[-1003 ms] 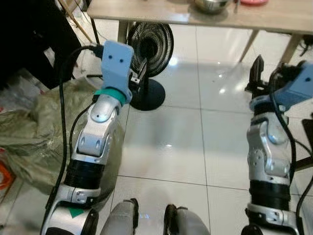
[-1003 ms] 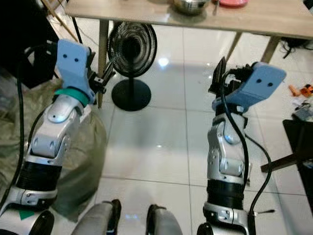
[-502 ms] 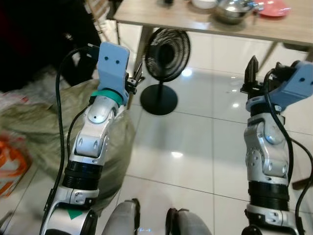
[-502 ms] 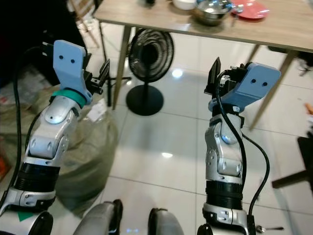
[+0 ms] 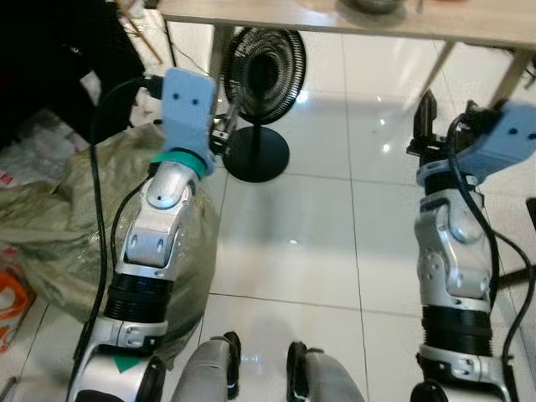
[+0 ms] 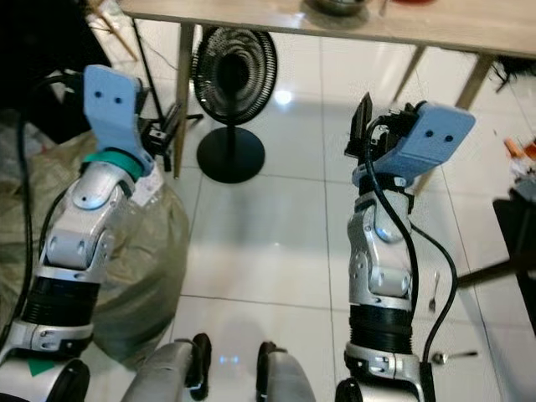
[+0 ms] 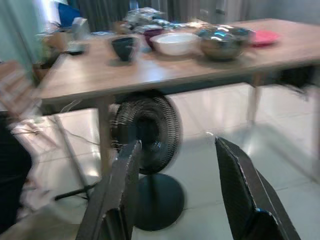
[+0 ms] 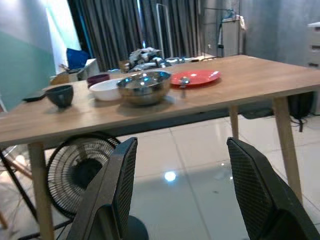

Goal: Setting the table

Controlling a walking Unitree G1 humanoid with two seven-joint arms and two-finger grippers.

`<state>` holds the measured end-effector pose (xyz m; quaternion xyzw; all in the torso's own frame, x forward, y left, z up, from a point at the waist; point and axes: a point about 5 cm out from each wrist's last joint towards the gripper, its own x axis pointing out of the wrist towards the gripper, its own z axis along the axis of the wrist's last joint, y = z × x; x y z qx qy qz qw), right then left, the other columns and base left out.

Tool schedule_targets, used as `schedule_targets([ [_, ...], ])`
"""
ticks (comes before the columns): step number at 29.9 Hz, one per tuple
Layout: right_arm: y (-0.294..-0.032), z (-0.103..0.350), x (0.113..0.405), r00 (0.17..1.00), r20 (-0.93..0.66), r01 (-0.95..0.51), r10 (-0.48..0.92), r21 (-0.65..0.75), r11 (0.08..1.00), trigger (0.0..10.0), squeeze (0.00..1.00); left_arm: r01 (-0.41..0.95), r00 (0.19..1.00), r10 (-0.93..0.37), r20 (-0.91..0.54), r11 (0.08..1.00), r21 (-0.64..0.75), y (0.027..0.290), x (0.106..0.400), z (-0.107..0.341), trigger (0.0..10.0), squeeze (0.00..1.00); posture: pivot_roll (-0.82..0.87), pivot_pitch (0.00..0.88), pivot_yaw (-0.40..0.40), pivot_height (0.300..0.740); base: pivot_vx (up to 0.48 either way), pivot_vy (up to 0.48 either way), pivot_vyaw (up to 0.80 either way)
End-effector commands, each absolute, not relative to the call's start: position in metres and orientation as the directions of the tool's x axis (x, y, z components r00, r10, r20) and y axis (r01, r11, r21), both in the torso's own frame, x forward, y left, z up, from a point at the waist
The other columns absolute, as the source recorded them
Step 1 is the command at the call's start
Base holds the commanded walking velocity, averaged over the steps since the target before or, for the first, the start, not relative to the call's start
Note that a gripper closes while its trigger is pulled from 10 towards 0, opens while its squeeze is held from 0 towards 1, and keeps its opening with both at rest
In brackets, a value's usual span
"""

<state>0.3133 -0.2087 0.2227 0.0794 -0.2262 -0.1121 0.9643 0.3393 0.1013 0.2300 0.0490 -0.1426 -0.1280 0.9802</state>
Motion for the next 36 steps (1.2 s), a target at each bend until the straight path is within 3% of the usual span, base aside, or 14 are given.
schedule_targets([
  [1,-0.209,0.219,0.313,0.881,0.4,0.182,-0.252,0.205,0.962,10.0,0.0,0.23,0.937,-0.256,0.239,0.964,0.131,0.104,0.339,0.223,10.0,0.0,0.15,0.106,0.04,0.74,0.0,0.0,0.0],
  [11,-0.208,0.21,0.315,0.901,0.364,0.178,-0.235,0.185,0.967,10.0,0.0,0.214,0.957,-0.232,0.177,0.97,0.111,0.109,0.341,0.21,10.0,0.0,0.15,0.102,0.042,0.74,0.0,0.0,-0.16],
  [16,-0.2,0.19,0.317,0.936,0.311,0.139,-0.165,0.106,0.985,10.0,0.0,0.182,0.972,-0.2,0.124,0.973,0.143,0.122,0.341,0.19,10.0,0.0,0.16,0.1,0.036,0.74,0.0,0.0,0.0],
  [21,-0.18,0.175,0.318,0.962,0.271,0.036,-0.031,-0.014,0.999,10.0,0.0,0.13,0.989,-0.14,0.047,0.975,0.18,0.14,0.335,0.161,10.0,0.0,0.17,0.099,0.018,0.74,0.0,0.0,-0.8],
  [36,-0.185,0.178,0.321,0.957,0.286,0.051,-0.053,0.013,0.999,10.0,0.0,0.14,0.985,-0.157,0.079,0.973,0.182,0.132,0.339,0.165,10.0,0.0,0.16,0.092,0.016,0.74,0.0,0.0,-0.8],
])
